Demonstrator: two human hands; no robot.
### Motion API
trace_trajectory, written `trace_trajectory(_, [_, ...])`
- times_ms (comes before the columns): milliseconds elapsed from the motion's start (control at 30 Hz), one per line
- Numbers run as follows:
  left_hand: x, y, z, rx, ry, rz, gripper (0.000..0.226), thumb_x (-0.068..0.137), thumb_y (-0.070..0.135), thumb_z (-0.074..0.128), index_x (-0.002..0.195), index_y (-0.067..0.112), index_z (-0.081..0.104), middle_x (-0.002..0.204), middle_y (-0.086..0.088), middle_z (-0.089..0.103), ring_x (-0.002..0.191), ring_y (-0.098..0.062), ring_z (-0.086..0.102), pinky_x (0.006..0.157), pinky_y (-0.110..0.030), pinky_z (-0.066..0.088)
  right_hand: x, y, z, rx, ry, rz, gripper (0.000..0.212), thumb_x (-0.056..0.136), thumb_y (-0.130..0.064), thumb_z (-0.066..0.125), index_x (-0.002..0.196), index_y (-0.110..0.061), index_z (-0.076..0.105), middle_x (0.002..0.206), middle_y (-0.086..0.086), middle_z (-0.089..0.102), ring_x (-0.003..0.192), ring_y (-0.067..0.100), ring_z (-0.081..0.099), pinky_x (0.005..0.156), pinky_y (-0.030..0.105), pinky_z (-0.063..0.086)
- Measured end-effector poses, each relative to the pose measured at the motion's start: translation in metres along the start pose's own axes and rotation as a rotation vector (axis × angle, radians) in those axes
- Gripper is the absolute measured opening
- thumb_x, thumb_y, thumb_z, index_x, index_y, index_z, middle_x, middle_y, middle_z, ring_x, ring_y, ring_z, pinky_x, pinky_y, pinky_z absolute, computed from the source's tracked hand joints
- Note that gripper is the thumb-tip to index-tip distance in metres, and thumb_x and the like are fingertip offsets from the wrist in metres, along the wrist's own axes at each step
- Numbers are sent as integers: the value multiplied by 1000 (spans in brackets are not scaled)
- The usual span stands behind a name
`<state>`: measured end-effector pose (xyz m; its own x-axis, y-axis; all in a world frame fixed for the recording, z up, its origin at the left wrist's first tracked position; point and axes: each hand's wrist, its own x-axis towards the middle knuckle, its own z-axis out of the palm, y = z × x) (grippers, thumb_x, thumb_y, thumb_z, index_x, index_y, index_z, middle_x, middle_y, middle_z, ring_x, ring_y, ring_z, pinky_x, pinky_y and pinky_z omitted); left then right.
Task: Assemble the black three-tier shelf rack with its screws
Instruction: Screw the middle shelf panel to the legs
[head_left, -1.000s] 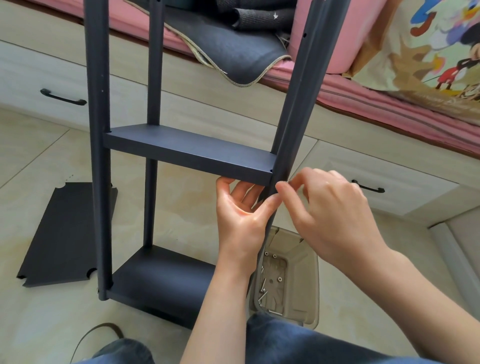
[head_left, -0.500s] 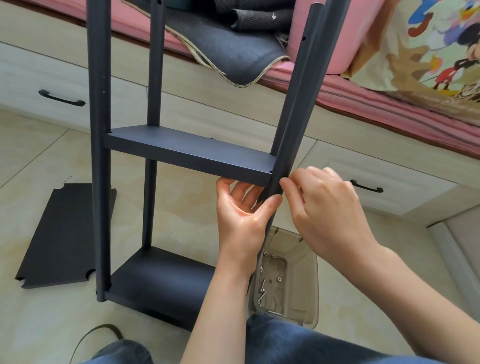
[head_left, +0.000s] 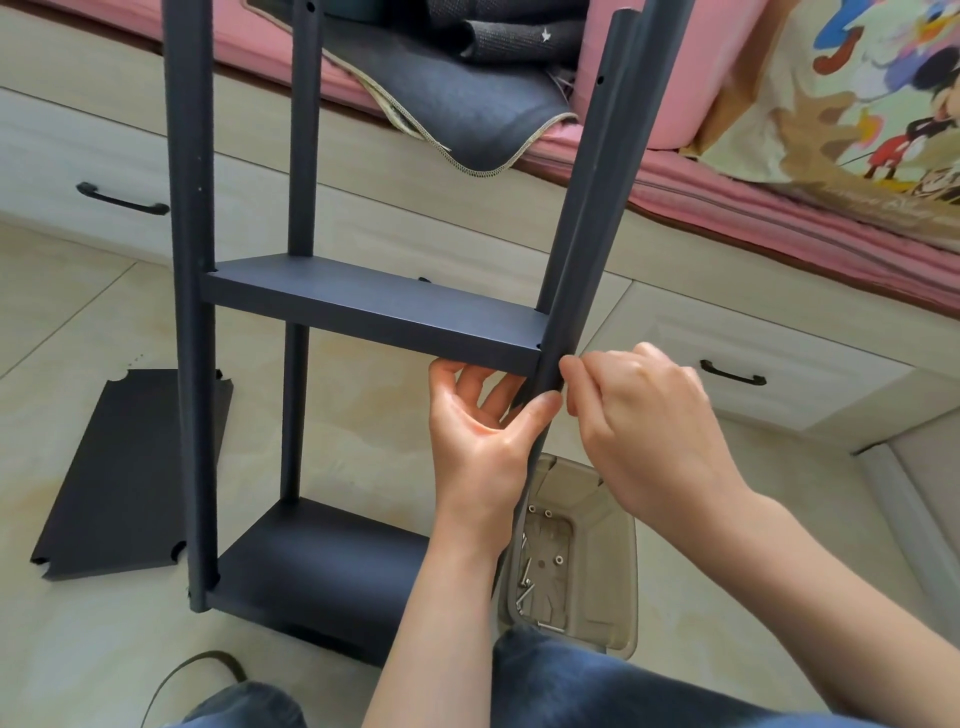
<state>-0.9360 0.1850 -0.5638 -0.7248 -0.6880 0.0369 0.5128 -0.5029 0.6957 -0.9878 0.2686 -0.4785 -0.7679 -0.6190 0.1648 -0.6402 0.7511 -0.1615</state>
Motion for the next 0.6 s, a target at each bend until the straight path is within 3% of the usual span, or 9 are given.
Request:
trace_trajectory(100, [0, -1, -1, -1, -8, -1, 60, 77, -9, 78, 126, 11, 49, 119, -8, 70, 109, -28, 72, 85, -29, 58, -1, 2, 0, 18, -10, 27, 51, 99, -44, 27, 69, -17, 58, 65, -6, 55, 81, 25, 48, 75, 40, 36])
trace_trajectory(233, [0, -1, 0, -19, -27, -6, 59, 80, -12, 77, 128, 10, 49, 122, -10, 69, 111, -30, 71, 89, -32, 58, -4, 0, -1, -59, 86, -34, 26, 99, -36, 44, 81, -18, 52, 79, -4, 56, 81, 25, 47, 73, 40, 34])
trace_trajectory(367, [-1, -3, 1, -15, -15, -17, 59, 78, -12, 76, 126, 9, 49, 121, -10, 69, 109, -29, 72, 87, -32, 59, 4, 1, 3, 60, -7, 20, 44, 103, -34, 32, 70, -17, 54, 65, -4, 54, 82, 29, 51, 75, 42, 38])
trace_trajectory(467, [-1, -2, 0, -18, -21, -21, 61, 79, -13, 77, 128, 9, 49, 123, -11, 68, 110, -30, 71, 88, -32, 58, 1, 5, 2, -21, -1, 25, 50, 97, -48, 26, 73, -19, 58, 74, -5, 59, 85, 25, 50, 76, 40, 35])
trace_trajectory(600, [-2, -2, 1, -19, -15, -30, 59, 80, -16, 75, 127, 8, 48, 125, -14, 67, 112, -30, 71, 90, -35, 59, -2, 2, 1, -67, 67, -30, 30, 100, -37, 40, 77, -19, 48, 76, -4, 53, 82, 25, 47, 72, 38, 28])
